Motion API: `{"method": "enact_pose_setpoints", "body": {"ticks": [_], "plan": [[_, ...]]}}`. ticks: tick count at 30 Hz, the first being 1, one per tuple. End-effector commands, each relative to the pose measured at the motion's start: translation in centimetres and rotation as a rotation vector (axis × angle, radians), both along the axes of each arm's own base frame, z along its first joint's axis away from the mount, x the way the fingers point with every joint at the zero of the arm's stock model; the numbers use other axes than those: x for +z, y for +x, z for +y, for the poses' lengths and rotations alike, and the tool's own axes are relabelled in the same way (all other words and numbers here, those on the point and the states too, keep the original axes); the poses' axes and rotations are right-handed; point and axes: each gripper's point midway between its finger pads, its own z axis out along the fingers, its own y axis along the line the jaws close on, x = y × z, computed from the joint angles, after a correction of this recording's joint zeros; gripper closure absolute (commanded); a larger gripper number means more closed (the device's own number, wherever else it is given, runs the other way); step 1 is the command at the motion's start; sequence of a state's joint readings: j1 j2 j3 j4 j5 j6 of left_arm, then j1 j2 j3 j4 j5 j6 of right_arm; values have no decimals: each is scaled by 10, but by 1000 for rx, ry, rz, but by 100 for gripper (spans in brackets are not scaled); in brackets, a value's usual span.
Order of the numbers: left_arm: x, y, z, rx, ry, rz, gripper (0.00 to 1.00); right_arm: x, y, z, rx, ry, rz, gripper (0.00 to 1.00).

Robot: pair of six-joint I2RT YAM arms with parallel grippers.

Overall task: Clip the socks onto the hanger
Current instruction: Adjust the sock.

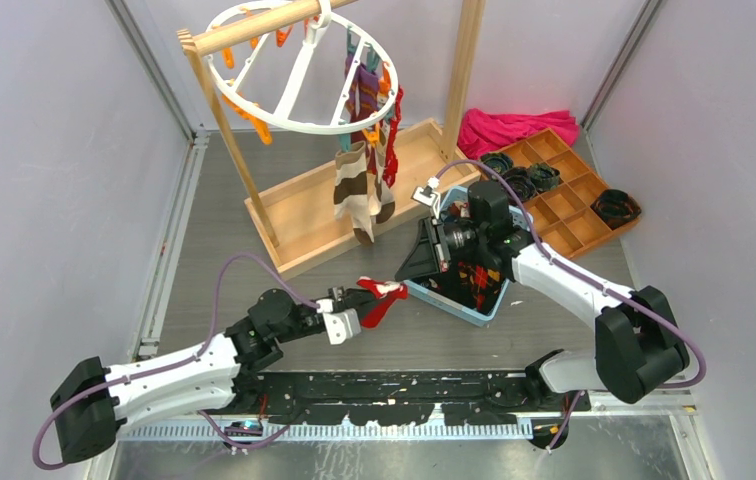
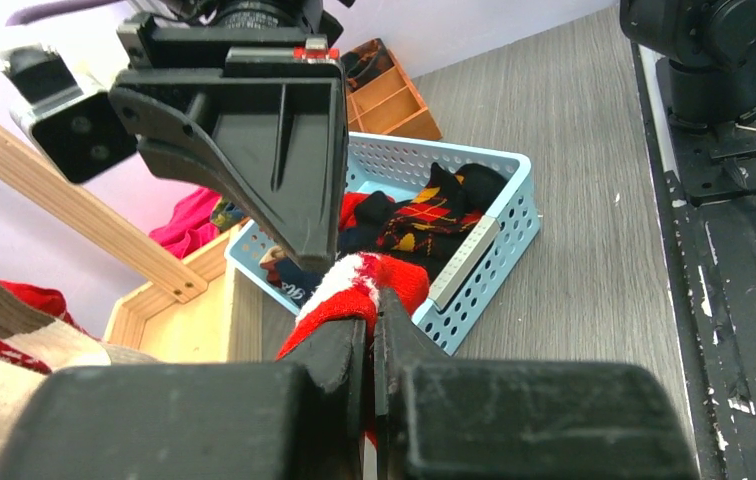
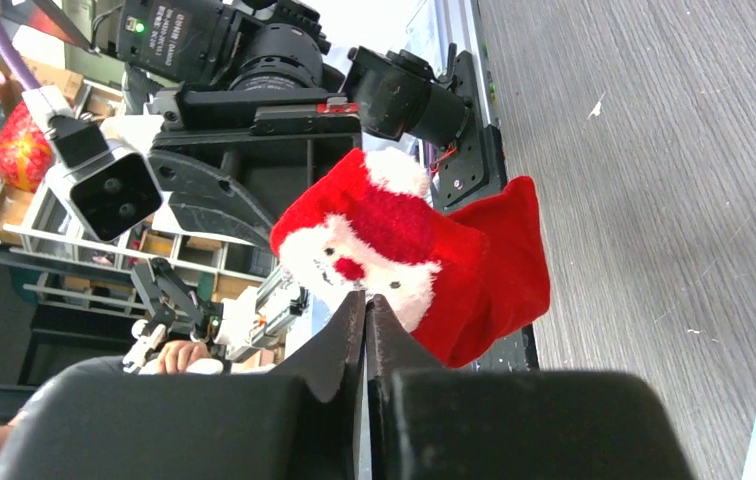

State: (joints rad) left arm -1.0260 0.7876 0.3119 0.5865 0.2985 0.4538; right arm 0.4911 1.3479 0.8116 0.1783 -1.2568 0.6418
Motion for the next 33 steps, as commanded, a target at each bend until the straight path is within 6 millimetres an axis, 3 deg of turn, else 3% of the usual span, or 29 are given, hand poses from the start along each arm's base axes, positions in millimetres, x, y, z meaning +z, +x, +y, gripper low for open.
{"method": "enact_pose_setpoints", "body": {"ticks": [1,6,7,10,12,14,21,24,28,33], "plan": [[10,1,6,29,-50,-22,100,40,-5,-2,45,86,-126,96],[4,0,10,34,-53,-1,100,44,0,-7,36,94,-138,96],[5,-1,10,30,-55,-2,100,42,0,-8,38,86,-130,87],[14,-2,8,17,-62,-28,100,26,2,-8,22,45,-114,33],[19,-3,6,6,-55,-44,100,18,4,-7,8,27,-96,17],[25,-3,2,-6,-57,-60,100,14,4,-5,4,18,-85,14],[33,-3,-7,-33,-73,-75,100,6,0,3,15,-2,-62,15],[33,-2,-8,-31,-72,-73,100,7,-3,6,29,0,-62,19],[30,0,-9,-24,-65,-71,100,11,-6,6,45,12,-76,46],[25,2,-7,-8,-61,-67,100,18,-10,4,66,32,-94,72]]}}
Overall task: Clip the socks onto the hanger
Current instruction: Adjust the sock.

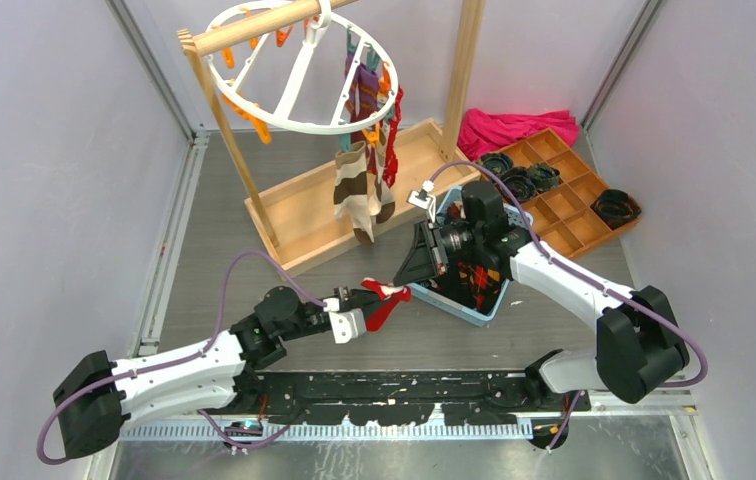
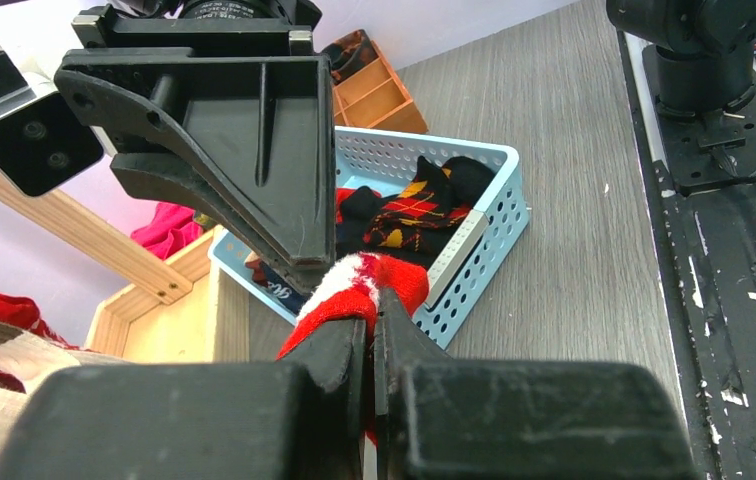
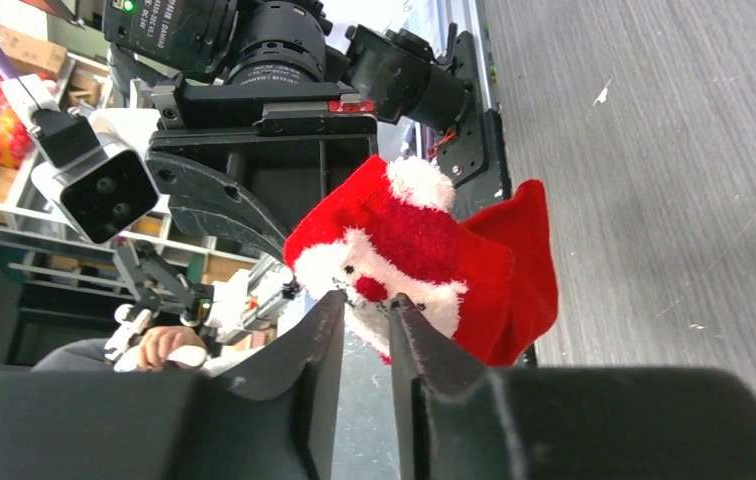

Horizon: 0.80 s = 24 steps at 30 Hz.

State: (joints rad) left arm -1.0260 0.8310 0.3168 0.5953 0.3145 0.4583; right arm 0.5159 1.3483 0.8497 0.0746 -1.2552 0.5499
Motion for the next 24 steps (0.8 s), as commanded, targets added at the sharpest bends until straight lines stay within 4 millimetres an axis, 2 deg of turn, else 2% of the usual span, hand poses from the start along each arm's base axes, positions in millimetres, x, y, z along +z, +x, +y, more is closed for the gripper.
{"method": "enact_pose_setpoints", "body": {"ticks": [1,2,5,6,9,10,11,16,24], "plan": [[34,3,-1,11,-89,-75,100,20,-4,1,39,50,-65,77],[33,3,-1,12,-88,-74,100,21,-4,0,42,54,-69,80],[33,3,0,16,-89,-73,100,22,-5,0,47,55,-67,82],[33,3,0,17,-91,-75,100,21,-5,0,47,55,-67,77],[37,2,0,14,-98,-79,100,16,-4,0,39,44,-61,42],[38,2,0,13,-99,-81,100,15,-3,1,39,42,-59,35],[39,2,0,12,-101,-85,100,15,-3,1,38,41,-57,33],[40,4,0,19,-96,-97,100,16,-5,1,45,43,-55,38],[42,10,-1,48,-107,-99,100,18,-8,2,67,50,-55,63]]}}
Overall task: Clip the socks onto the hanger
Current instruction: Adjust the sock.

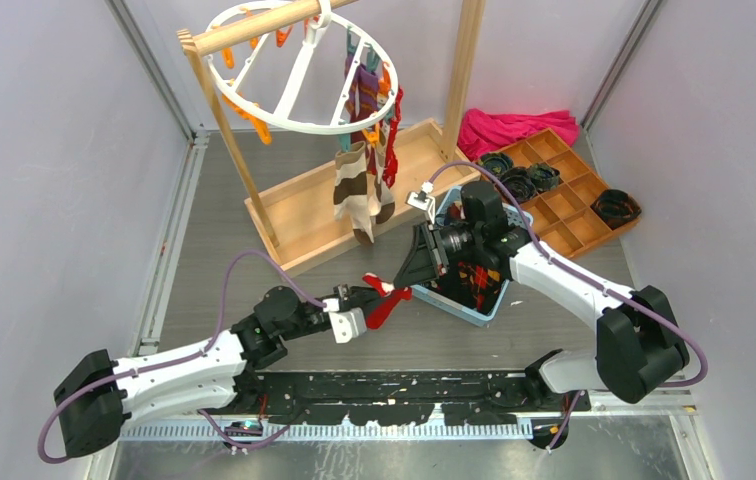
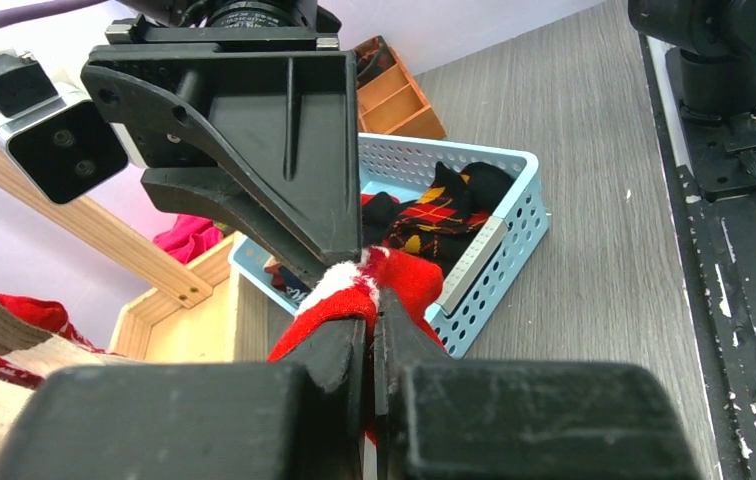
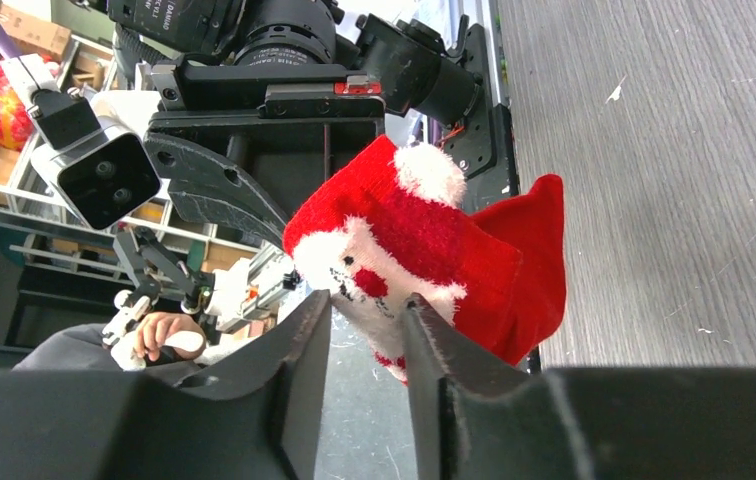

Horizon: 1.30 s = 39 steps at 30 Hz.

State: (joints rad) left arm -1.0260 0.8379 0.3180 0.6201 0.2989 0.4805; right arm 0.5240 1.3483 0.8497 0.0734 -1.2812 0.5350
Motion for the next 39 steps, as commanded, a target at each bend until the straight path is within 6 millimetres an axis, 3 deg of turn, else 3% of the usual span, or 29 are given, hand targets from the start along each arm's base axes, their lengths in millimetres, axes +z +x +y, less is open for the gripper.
{"method": "enact_pose_setpoints", "body": {"ticks": [1,4,13,18,20,22,24,27,34,39], "plan": [[37,7,-1,36,-94,-69,100,17,-3,2,37,40,-48,64],[34,11,0,57,-91,-59,100,18,-3,2,40,44,-54,67],[30,12,3,69,-89,-26,100,27,-2,-1,37,63,-89,96],[21,7,5,59,-96,65,98,33,5,-7,11,72,-139,99],[18,5,6,59,-116,129,88,30,5,-12,2,46,-140,99],[17,2,6,52,-160,224,73,27,4,-17,-1,19,-182,99],[17,1,8,60,-229,363,55,25,4,-22,-1,-8,-237,99],[18,-1,13,70,-339,582,38,26,3,-27,-3,-29,-297,99],[30,7,46,191,-587,943,17,18,3,-37,6,-72,-426,99],[44,13,68,206,-812,1171,12,9,1,-45,17,-108,-507,99]]}}
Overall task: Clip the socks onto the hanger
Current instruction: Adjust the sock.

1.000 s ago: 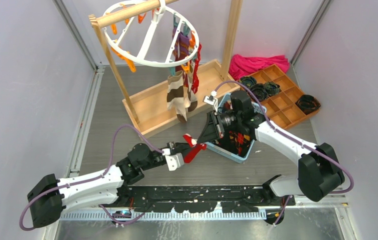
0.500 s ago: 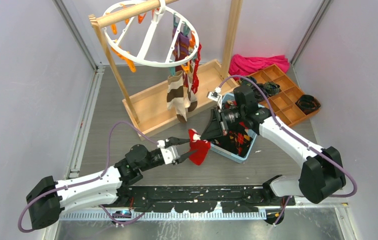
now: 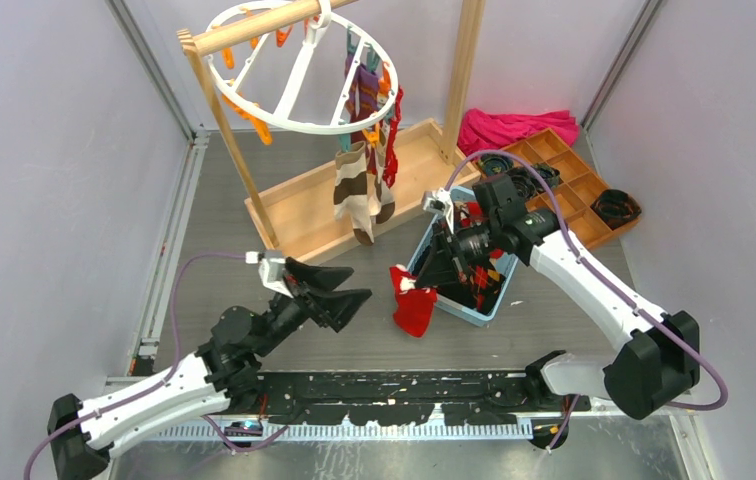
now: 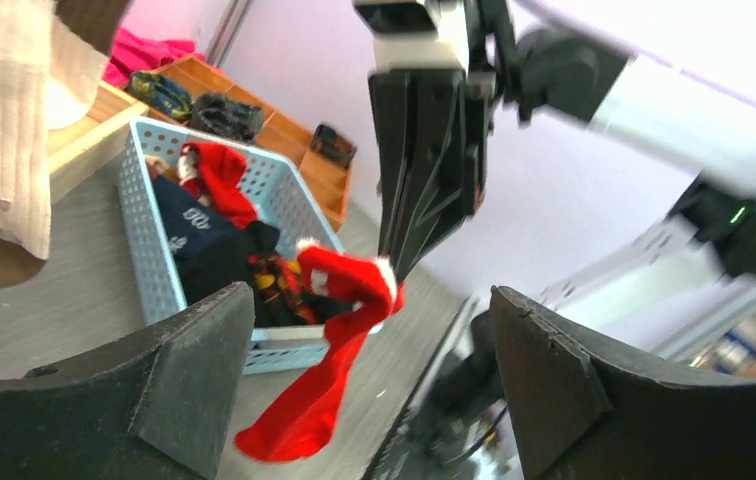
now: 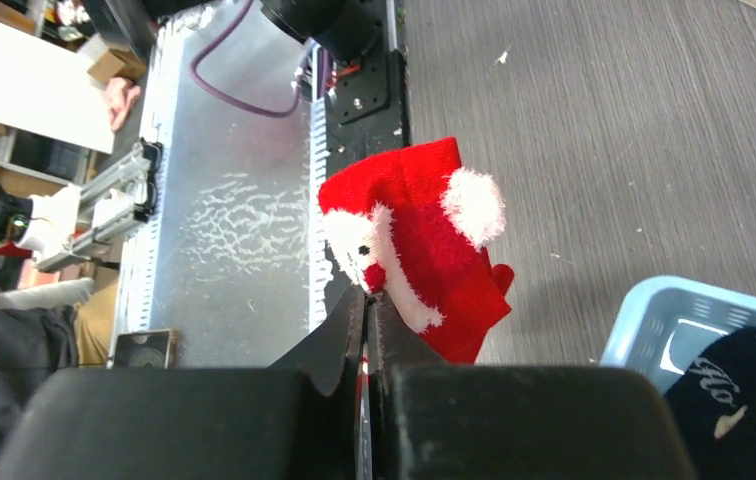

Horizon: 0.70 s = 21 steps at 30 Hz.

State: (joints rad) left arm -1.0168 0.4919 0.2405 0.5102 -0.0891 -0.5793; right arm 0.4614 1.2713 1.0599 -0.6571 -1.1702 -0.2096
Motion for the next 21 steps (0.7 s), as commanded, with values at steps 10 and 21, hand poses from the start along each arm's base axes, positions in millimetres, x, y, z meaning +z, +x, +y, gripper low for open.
{"method": "enact_pose_setpoints", "body": {"ticks": [10,21], "plan": [[5,15,-32,-42,-232,632,30,3,-2,-11,33,-16,-203,99],[-18,27,-66,-47,-186,793,36,2,-3,-11,36,-12,-206,99]]}}
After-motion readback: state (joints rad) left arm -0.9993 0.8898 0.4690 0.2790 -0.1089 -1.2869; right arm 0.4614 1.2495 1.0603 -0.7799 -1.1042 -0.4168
